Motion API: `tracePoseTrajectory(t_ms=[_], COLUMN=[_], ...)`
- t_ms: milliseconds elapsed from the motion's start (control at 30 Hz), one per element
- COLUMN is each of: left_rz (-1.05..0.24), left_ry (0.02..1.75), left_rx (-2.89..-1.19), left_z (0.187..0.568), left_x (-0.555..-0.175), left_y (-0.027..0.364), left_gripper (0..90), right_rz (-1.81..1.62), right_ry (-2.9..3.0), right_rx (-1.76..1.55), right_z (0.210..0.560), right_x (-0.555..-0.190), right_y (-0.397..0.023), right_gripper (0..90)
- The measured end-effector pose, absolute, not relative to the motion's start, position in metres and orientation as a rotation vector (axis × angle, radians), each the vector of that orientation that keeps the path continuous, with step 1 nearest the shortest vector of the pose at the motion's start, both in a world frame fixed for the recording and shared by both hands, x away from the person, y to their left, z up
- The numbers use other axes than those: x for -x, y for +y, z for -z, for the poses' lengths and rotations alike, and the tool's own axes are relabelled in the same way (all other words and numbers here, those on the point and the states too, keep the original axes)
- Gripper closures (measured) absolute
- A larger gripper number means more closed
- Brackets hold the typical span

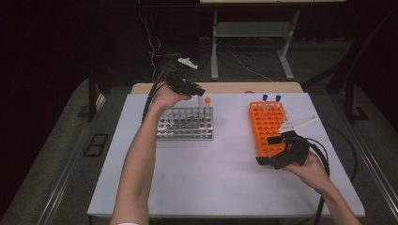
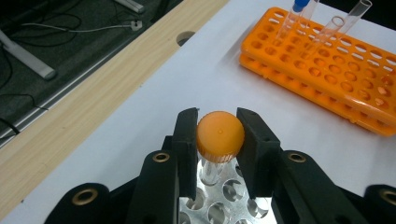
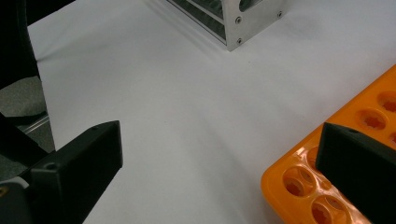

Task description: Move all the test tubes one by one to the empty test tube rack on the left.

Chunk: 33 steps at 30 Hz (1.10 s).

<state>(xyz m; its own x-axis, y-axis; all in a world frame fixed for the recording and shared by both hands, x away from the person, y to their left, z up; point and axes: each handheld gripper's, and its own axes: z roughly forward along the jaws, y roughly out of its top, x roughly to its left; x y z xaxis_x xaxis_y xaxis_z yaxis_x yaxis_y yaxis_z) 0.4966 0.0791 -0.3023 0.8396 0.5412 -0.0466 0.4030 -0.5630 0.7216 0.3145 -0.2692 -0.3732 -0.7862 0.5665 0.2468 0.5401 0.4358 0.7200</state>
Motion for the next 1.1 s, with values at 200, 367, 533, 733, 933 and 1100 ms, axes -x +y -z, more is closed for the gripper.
tracePoseTrajectory(t_ms=[200,367,533,733,933,1100], left_rz=[-0.224,-0.212,-0.198,-0.173,-0.159,-0.165], left_ry=[0.680,0.691,0.689,0.717,0.742,0.738], left_rx=[-2.267,-2.277,-2.275,-2.253,-2.212,-2.179], left_z=[0.311,0.319,0.325,0.325,0.316,0.308], left_x=[-0.497,-0.497,-0.497,-0.494,-0.486,-0.473], left_y=[0.077,0.077,0.077,0.078,0.084,0.088], left_gripper=[68.6,68.4,68.0,56.5,42.8,28.7], right_rz=[-1.304,-1.306,-1.309,-1.306,-1.309,-1.307], right_ry=[2.628,2.621,2.618,2.619,2.611,2.597], right_rx=[-1.019,-1.025,-1.024,-1.024,-1.031,-1.041], right_z=[0.374,0.375,0.374,0.375,0.373,0.371], right_x=[-0.314,-0.315,-0.314,-0.315,-0.314,-0.315], right_y=[-0.272,-0.273,-0.273,-0.274,-0.276,-0.279], right_gripper=[0.2,0.2,0.2,0.2,0.2,0.2])
